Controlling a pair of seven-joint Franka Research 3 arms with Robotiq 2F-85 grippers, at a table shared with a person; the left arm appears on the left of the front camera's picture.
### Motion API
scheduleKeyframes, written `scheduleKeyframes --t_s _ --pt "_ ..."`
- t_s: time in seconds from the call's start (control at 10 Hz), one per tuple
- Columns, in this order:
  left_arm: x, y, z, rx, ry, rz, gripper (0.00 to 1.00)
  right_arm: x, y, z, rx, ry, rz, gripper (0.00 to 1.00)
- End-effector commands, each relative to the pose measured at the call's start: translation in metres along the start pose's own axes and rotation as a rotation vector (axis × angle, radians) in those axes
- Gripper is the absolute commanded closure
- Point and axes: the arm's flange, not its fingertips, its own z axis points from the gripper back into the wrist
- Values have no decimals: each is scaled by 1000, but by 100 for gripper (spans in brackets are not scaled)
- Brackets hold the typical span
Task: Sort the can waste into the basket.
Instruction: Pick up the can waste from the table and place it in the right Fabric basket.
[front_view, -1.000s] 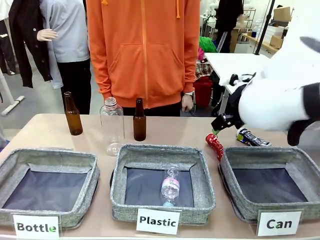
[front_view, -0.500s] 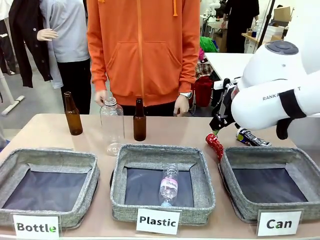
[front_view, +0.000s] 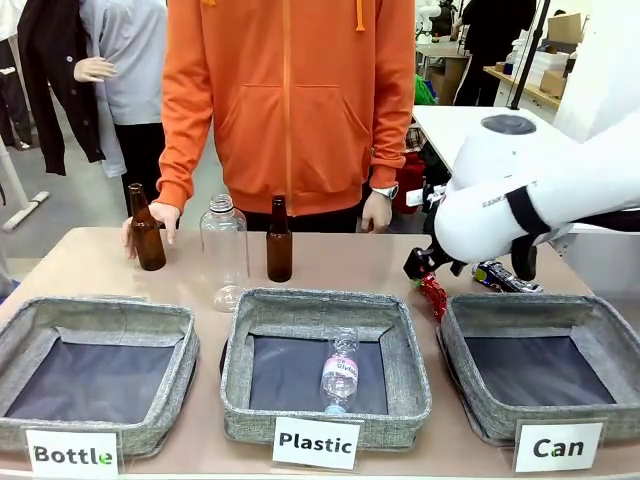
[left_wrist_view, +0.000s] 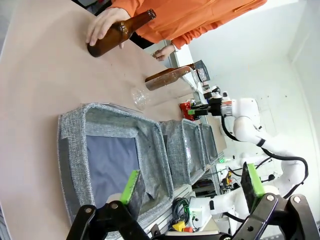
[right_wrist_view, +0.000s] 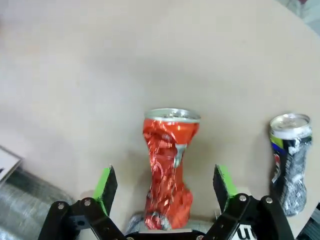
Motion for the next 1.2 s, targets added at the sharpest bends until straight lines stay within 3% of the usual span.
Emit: scheduleKeyframes --t_s 0.0,0.4,0.5,0.6,0.7,0.8,0.9,1.1 --pt "1 -2 0 -23 -15 -21 0 13 -2 -18 -22 6 30 0" --pt "1 -2 0 -23 -15 -21 0 15 -7 -29 -19 15 16 0" --pt "1 -2 0 -23 -15 -21 0 15 -7 -29 -20 7 11 60" --pt "1 -2 0 -23 -15 -21 0 16 -7 -29 -7 10 3 59" --pt "1 -2 0 -23 -15 -21 0 15 -7 -29 -12 11 2 100" --pt "1 -2 0 -23 -15 -21 0 15 -8 -29 -15 7 1 65" --pt "1 -2 0 -23 -15 -21 0 15 -8 -27 -15 5 0 100" --pt "1 -2 0 -23 -15 -21 0 15 -8 -26 -19 1 0 100"
